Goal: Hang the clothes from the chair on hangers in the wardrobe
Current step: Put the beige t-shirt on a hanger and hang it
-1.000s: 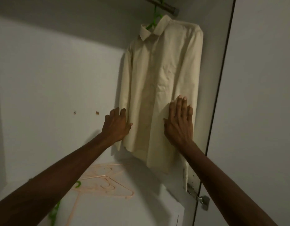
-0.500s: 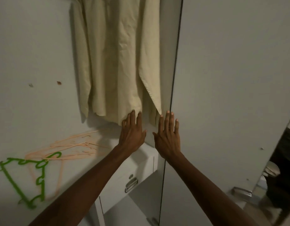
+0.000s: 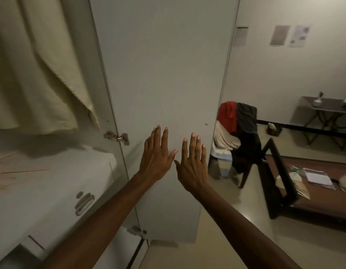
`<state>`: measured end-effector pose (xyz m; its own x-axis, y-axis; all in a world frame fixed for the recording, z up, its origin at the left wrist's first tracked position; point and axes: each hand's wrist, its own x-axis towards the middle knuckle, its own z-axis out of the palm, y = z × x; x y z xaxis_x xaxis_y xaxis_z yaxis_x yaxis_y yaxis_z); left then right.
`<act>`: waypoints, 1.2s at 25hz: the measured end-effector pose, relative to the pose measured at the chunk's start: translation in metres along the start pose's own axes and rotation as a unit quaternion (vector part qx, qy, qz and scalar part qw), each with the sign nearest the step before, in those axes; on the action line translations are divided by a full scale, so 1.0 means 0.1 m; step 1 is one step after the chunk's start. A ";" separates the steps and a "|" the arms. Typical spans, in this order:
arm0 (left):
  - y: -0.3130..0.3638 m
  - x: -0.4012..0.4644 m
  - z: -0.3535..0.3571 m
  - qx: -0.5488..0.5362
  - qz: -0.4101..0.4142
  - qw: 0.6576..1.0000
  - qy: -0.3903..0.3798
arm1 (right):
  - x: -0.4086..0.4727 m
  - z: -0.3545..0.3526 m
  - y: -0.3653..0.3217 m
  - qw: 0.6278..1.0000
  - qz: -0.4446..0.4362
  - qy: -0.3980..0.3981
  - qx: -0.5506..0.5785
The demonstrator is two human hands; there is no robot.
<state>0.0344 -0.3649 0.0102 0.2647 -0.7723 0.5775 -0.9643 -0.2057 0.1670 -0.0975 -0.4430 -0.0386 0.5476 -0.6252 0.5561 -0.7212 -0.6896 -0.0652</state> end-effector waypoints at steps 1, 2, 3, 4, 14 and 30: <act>0.24 0.01 0.13 -0.007 0.021 1.000 -0.009 | -0.10 -0.02 0.27 1.000 0.010 -0.003 -0.013; 0.43 0.01 0.25 -0.007 0.043 0.999 -0.014 | -0.17 -0.04 0.50 1.000 0.017 -0.003 -0.023; 0.64 0.02 0.38 -0.007 0.065 0.998 -0.020 | -0.23 -0.07 0.76 0.999 0.027 0.001 -0.028; 0.87 0.01 0.51 -0.010 0.084 0.996 -0.027 | -0.30 -0.10 1.03 0.999 0.039 0.003 -0.032; 2.42 0.07 1.87 -0.041 0.062 0.983 -0.168 | -1.18 0.02 3.13 0.977 0.169 -0.104 -0.079; 2.61 1.92 4.25 -0.057 -0.011 0.968 -0.244 | 0.34 1.63 4.95 0.956 0.222 -0.178 -0.071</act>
<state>-0.1708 -0.8227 -0.1747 0.2213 -0.9664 0.1307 -0.9436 -0.1784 0.2788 -0.3670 -0.8654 -0.1872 0.2655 -0.9472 0.1800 -0.9526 -0.2865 -0.1026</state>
